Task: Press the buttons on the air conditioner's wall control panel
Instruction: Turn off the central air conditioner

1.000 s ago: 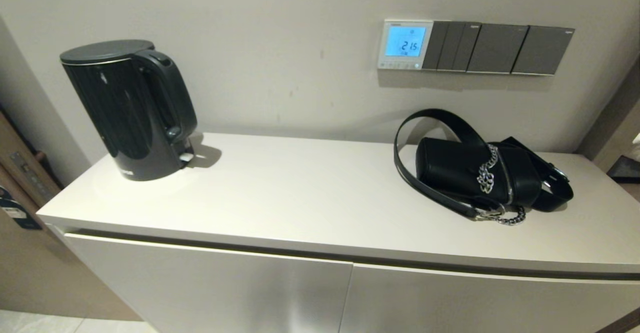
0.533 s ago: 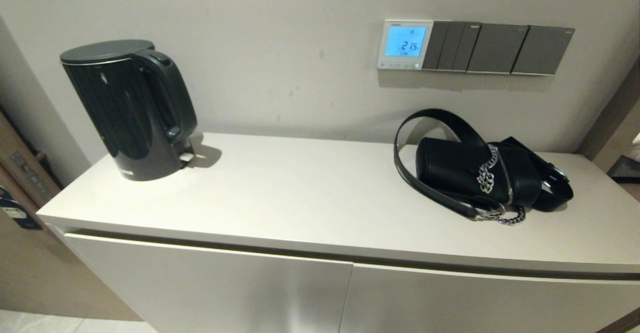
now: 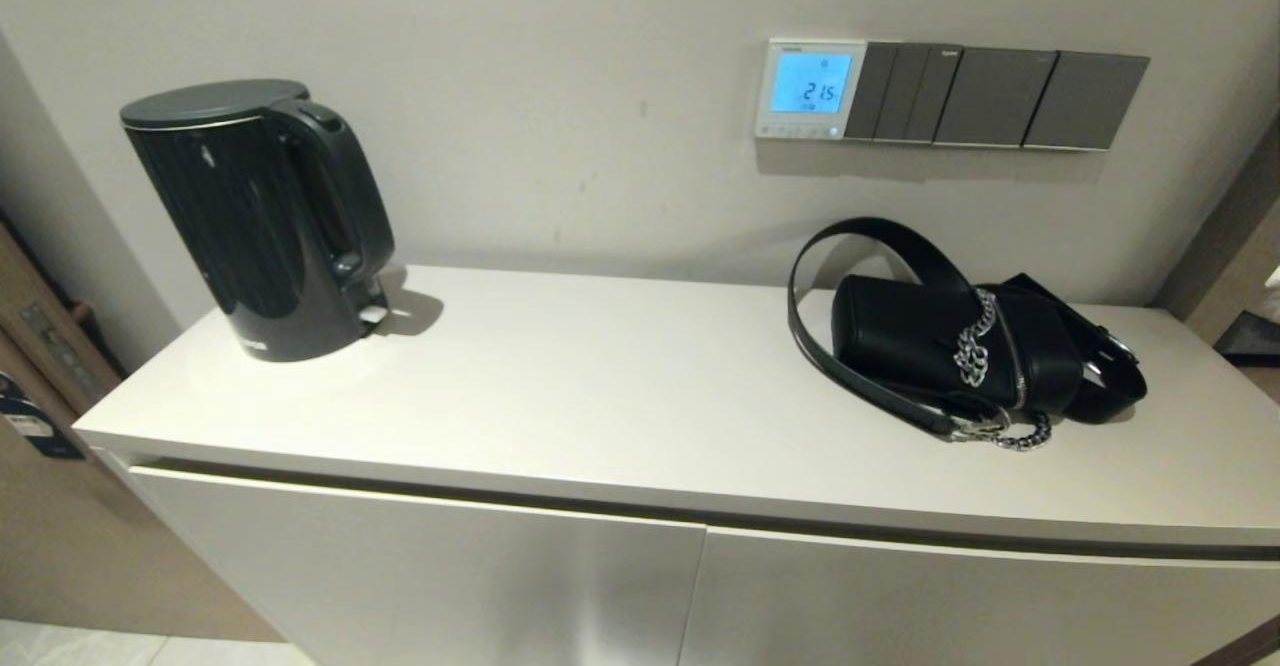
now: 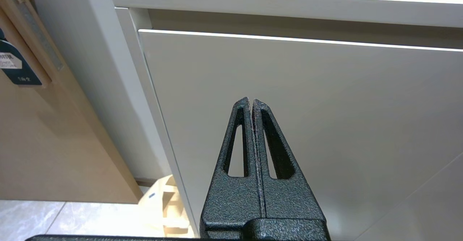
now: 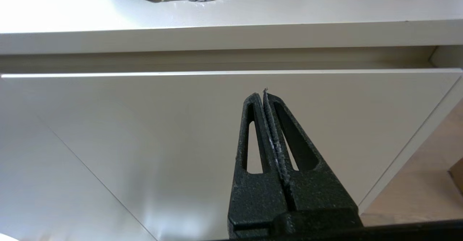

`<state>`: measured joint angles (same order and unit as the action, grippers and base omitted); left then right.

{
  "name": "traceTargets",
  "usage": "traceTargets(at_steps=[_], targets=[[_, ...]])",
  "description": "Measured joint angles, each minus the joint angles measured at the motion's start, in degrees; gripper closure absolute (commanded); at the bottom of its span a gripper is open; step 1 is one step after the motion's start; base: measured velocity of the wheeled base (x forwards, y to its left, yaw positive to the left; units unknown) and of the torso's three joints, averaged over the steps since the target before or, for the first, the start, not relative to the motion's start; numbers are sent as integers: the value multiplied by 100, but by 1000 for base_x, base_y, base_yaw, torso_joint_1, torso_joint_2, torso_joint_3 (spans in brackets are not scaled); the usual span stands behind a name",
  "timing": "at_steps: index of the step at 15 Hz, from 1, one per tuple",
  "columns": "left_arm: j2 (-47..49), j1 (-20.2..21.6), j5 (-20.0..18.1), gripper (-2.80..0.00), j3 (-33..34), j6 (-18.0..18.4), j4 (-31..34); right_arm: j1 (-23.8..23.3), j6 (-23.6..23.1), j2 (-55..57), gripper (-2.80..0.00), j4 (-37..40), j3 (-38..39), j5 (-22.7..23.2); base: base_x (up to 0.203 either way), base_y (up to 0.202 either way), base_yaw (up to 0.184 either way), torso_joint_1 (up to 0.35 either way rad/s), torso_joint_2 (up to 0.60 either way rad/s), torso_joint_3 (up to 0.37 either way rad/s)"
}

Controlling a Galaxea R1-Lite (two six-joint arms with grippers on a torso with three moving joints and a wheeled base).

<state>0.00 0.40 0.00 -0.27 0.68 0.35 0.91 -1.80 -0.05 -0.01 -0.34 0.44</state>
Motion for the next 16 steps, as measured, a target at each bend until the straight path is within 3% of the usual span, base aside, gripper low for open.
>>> traceTargets(at_steps=[4,9,16], targets=[[0,-5,2,0,0,0,-2,-1,-28,147,0,127,-714,16,0,0,0,0,0,0],[0,-2,0,0,0,0,-2,2,-32,1222,0,-46,-2078,2,0,0,0,0,0,0],[0,0,0,0,0,0,0,-134,13,3948,0,-1524,-3884,-22,0,0,0,0,0,0]])
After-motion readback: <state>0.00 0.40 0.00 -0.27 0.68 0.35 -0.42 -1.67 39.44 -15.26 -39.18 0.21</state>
